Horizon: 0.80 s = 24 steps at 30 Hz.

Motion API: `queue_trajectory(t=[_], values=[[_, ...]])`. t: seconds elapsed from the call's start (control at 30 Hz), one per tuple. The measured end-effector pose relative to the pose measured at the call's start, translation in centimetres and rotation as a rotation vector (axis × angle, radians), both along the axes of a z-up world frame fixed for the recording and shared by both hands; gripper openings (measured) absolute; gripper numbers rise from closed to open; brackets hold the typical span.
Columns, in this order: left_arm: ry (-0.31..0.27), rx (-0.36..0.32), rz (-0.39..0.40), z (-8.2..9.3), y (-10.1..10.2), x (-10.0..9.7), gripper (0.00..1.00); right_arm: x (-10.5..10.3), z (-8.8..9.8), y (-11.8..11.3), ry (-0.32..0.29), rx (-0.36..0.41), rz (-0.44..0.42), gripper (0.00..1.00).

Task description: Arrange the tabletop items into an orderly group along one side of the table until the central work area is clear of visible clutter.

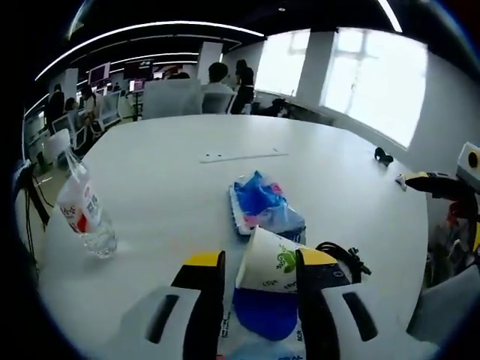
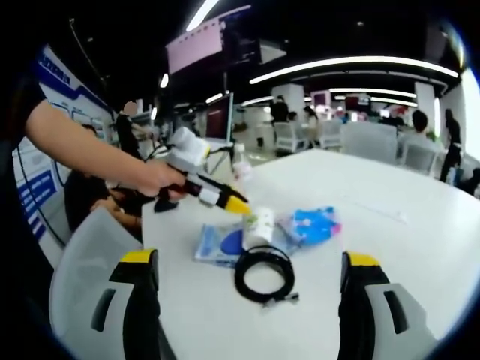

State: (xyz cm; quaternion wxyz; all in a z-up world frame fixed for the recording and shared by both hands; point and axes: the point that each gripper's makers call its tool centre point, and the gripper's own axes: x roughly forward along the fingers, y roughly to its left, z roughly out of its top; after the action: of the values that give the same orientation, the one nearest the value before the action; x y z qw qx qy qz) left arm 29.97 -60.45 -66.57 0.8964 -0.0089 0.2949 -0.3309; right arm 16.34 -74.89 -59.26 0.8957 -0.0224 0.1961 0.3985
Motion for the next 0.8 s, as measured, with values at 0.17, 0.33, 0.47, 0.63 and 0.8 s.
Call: queue_trajectory(t=[0.17, 0.33, 0.47, 0.63, 0.8], values=[[0.033, -0.015, 0.01, -1.1, 0.4, 0.3, 0.33, 0.0, -0.7, 0.1, 0.011, -0.021, 0.004, 0.98], [0.079, -0.087, -0.004, -1.2, -0.3, 0.3, 0.28, 0.4, -1.2, -0.1, 0.022, -0.026, -0.021, 0.98], [0.098, -0.133, -0.017, -1.1, -0.6, 0.5, 0.22, 0.3, -1.4, -0.1, 0.03, -0.03, -0.025, 0.98], [0.123, -0.157, -0.039, -1.1, -0.7, 0.1, 0.17, 0.5, -1.4, -0.2, 0.036, -0.029, -0.038, 0.98], [0.121, -0.158, -0.065, -0.8, -0.7, -0.1, 0.11, 0.7, -1.2, 0.2, 0.033, -0.023, -0.039, 0.98]])
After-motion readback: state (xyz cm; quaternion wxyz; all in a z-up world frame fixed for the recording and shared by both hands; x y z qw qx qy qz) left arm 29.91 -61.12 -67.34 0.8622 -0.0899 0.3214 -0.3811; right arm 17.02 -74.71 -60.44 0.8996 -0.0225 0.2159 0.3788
